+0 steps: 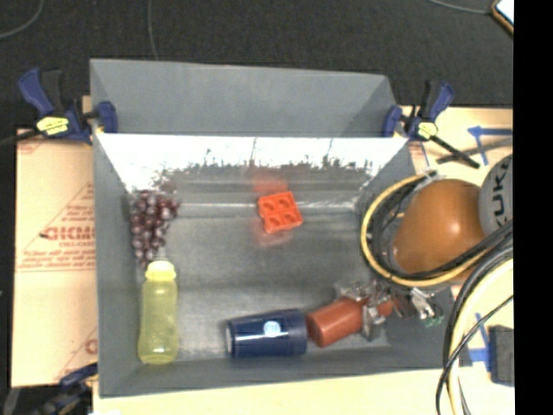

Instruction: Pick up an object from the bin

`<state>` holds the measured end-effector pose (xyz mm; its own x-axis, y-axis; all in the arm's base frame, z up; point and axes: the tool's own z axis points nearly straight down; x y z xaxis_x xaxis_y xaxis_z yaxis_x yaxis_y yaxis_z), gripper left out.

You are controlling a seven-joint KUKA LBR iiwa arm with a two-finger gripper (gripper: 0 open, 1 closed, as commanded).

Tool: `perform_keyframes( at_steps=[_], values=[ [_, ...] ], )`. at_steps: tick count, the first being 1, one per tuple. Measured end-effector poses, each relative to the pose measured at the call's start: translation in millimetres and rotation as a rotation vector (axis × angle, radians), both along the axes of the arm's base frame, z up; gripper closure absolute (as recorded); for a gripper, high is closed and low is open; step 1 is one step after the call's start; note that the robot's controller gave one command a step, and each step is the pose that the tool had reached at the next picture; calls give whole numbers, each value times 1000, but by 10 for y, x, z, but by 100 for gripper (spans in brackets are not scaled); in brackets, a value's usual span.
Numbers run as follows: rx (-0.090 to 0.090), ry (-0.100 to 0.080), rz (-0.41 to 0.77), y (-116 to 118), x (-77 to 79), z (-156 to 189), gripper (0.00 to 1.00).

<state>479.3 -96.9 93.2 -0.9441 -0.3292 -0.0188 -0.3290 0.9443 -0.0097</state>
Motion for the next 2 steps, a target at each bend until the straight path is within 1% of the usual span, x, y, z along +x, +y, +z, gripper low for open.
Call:
perform_keyframes(
  at_steps=[1,2],
  values=[
    [0,1,0,0,-3,156,100],
    [-1,-3,-1,-3,4,275,100]
  ],
)
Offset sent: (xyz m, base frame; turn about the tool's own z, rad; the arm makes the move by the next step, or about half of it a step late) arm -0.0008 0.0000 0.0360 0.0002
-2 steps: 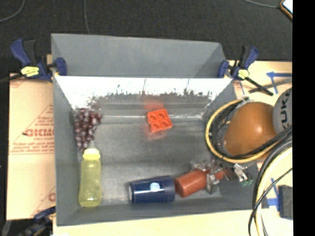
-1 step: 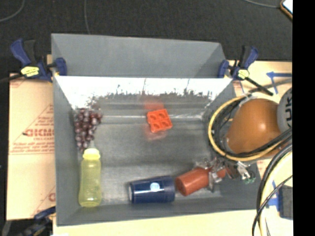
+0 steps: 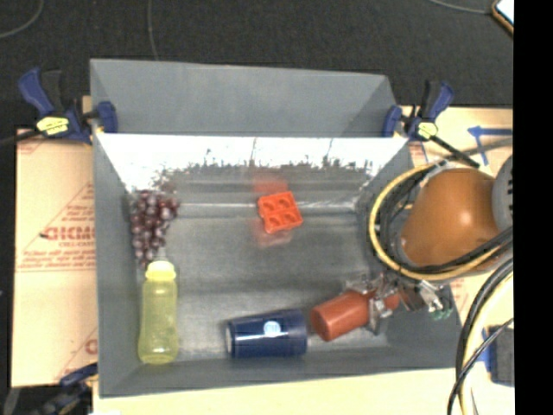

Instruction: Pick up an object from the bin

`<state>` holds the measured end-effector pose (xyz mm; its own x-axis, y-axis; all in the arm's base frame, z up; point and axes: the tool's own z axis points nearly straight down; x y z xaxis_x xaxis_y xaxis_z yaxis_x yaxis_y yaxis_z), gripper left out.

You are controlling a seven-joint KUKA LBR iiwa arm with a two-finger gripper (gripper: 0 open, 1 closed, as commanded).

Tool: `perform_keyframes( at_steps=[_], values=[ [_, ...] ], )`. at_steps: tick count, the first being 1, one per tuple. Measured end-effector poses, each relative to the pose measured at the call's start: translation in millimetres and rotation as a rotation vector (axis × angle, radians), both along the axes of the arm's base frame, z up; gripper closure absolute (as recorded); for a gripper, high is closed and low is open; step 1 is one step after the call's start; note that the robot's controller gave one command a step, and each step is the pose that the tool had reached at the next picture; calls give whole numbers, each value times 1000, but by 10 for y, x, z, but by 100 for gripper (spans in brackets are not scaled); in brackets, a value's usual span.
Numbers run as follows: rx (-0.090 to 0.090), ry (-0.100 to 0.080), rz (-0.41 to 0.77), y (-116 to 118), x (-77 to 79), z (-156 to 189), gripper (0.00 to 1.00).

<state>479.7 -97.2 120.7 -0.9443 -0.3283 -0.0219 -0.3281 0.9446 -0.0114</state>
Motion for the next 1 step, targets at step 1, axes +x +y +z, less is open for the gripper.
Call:
perform_keyframes(
  at_steps=[1],
  values=[
    [0,-3,0,-2,5,165,100]
  ],
)
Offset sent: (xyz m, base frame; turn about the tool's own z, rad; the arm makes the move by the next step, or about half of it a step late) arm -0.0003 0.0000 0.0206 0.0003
